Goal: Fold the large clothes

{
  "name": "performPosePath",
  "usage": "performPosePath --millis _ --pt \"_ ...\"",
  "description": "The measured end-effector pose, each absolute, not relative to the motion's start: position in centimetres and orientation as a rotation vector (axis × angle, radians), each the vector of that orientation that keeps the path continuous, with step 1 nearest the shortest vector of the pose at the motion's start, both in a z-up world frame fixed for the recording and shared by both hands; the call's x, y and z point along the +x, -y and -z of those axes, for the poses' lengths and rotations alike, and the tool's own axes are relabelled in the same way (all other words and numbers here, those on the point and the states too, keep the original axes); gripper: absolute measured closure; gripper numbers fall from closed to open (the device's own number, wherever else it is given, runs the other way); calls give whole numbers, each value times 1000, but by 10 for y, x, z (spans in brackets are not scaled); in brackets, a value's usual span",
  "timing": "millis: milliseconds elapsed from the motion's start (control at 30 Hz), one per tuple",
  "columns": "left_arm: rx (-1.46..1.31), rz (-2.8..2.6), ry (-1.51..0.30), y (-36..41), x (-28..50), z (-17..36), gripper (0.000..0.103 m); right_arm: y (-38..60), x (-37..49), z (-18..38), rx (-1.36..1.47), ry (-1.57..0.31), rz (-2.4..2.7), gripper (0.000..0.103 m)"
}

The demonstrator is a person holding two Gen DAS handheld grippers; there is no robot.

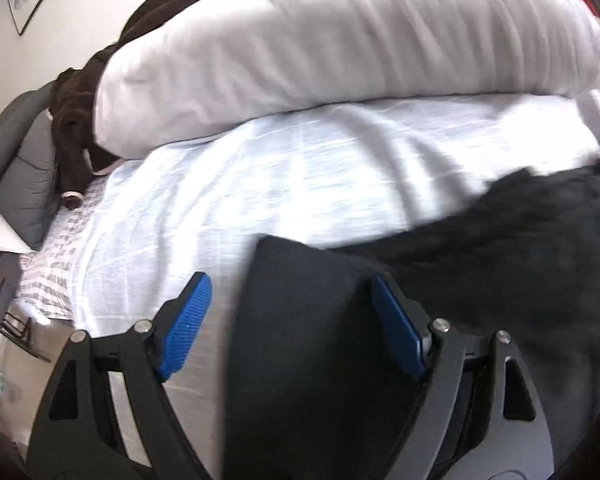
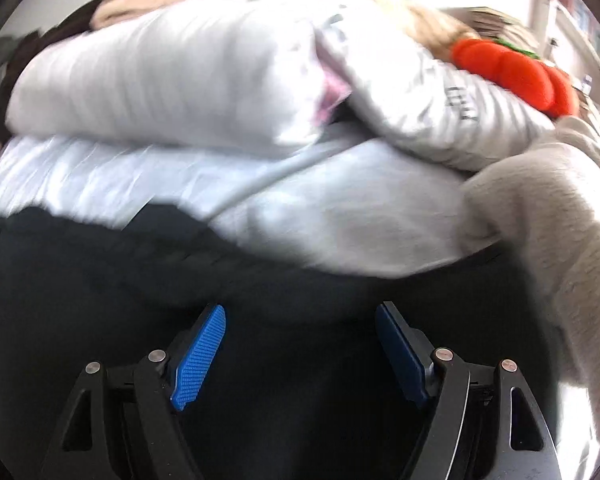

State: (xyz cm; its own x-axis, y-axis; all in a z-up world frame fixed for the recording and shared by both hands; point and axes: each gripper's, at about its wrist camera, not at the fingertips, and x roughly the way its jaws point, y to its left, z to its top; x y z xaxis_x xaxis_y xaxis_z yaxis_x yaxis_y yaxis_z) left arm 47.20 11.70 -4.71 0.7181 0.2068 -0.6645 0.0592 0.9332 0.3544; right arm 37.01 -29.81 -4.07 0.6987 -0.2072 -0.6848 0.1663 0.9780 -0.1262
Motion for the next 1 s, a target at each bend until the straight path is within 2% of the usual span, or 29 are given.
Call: performPosePath --millis 167,300,433,600,1000 --pt "331 -123 -763 -132 457 27 23 303 353 12 -60 -718 227 23" --pt "216 66 -814 -105 409 10 23 273 323 14 -79 -743 114 23" --pt "180 195 -884 -74 368 32 21 241 292 36 -89 -805 27 23" --pt "239 117 -874 -59 332 52 19 245 252 60 -89 -852 48 22" --pt "147 102 -1009 -59 259 24 18 241 168 5 -22 -850 127 18"
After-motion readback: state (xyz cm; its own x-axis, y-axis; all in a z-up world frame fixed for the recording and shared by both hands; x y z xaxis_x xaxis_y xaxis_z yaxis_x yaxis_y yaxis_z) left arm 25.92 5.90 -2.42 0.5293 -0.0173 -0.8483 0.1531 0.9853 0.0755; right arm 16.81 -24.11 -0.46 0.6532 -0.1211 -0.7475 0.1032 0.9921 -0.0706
